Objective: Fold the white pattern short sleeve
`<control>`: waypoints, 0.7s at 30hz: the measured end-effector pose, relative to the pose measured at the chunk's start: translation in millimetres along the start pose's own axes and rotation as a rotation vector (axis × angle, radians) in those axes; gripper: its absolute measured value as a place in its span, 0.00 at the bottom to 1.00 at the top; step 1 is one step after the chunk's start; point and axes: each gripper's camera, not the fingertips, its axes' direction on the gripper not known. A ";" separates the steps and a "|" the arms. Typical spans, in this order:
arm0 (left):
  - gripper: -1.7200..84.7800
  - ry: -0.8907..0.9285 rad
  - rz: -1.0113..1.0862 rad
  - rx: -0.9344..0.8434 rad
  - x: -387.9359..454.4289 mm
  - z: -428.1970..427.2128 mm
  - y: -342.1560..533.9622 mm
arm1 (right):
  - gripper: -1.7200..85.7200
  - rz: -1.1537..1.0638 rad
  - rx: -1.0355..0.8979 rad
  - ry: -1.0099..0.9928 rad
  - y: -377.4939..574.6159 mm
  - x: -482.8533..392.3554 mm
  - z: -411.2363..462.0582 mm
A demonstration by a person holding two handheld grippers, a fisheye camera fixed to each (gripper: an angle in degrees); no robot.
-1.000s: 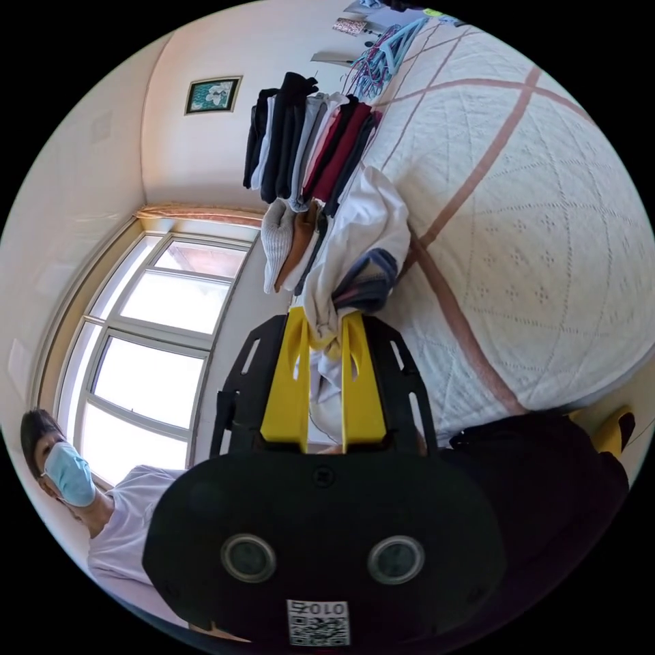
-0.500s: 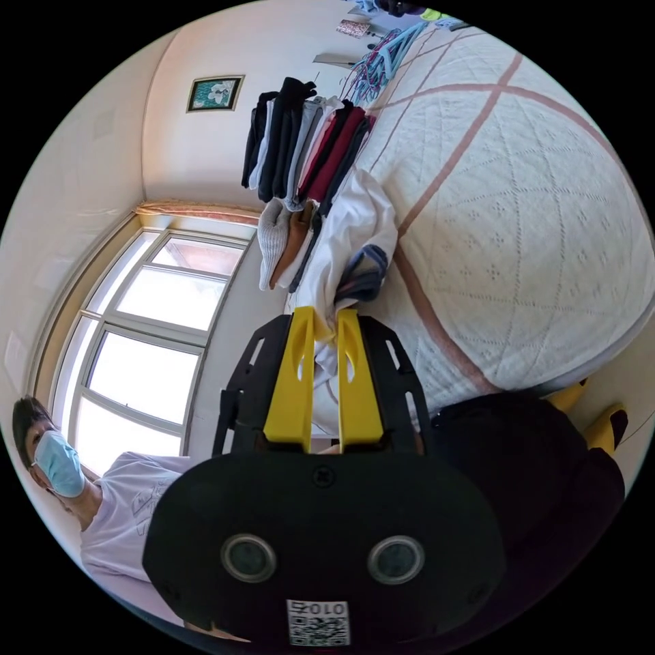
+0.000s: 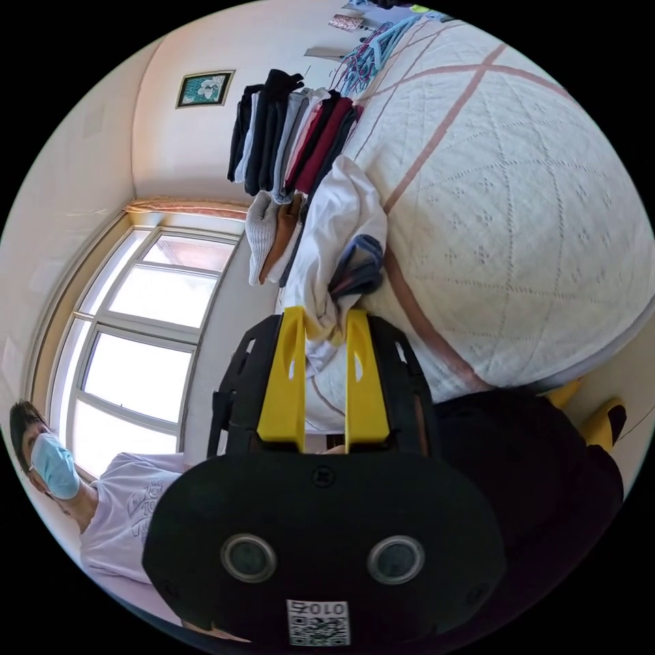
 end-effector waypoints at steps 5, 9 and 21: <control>0.09 0.017 -0.003 0.004 5.7 0.5 -8.5 | 0.11 -0.011 0.001 0.006 1.8 -7.4 8.7; 0.07 -0.011 0.034 0.013 18.3 -4.2 -11.2 | 0.10 -0.036 -0.009 0.040 11.9 -20.6 12.3; 0.04 0.187 0.321 0.248 123.1 -159.8 -30.7 | 0.10 -0.429 -0.155 0.071 10.2 -218.0 55.7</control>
